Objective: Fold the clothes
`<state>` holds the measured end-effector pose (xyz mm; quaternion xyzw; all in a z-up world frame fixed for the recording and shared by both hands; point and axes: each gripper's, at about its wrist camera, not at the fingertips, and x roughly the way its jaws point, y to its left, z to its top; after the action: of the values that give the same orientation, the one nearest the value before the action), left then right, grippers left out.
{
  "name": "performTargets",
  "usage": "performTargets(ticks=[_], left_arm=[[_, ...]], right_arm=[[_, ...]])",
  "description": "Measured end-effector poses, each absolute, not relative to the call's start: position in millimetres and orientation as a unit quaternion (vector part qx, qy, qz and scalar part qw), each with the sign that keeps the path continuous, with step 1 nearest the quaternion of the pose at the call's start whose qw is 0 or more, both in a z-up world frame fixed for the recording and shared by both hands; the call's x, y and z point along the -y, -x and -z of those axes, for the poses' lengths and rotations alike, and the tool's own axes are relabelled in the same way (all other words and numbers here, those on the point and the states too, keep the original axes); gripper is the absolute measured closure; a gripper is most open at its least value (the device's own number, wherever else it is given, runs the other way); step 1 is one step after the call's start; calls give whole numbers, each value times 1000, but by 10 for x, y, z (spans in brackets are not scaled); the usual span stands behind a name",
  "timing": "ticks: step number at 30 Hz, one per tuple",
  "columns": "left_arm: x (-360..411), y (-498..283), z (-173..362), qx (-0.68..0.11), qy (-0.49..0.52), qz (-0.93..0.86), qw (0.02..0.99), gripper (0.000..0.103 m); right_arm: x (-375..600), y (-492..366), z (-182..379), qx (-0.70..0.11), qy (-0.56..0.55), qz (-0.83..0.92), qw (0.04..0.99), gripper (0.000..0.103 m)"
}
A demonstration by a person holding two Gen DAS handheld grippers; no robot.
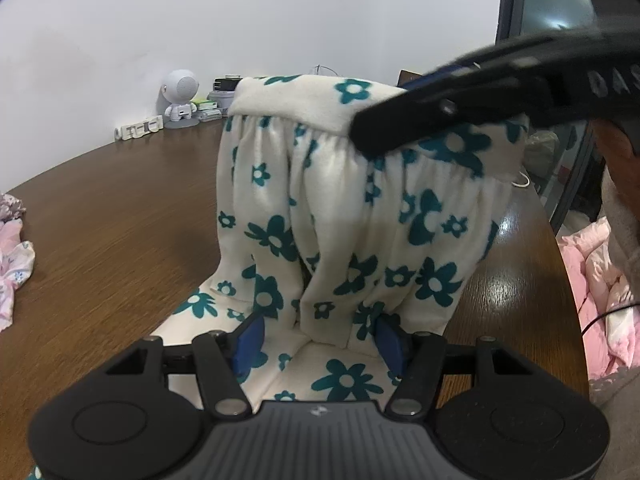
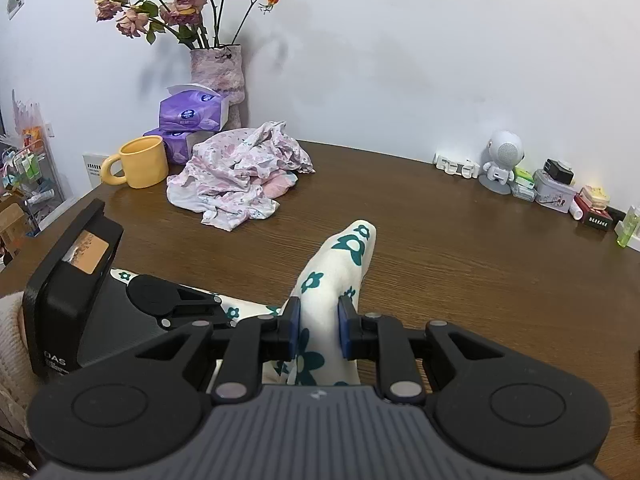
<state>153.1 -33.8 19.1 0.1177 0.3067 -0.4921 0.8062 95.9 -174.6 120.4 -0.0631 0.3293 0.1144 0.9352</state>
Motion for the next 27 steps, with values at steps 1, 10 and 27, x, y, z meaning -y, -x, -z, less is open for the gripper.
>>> performTargets(ticks=[1,10,27], left_arm=[[328,-1551,-192,-310,-113,492,806,43],[338,-1635,-161,-330,-94,500,795,44],[394,-1542,-136,-319,-110,498,799,44]], right_arm=[[1732,-939,-1205,-326,64,-114,936,85],[1582,-790,-1139,-304,73,-117,943,85],[1520,-759,-1113,-298,81,-112,944,85]])
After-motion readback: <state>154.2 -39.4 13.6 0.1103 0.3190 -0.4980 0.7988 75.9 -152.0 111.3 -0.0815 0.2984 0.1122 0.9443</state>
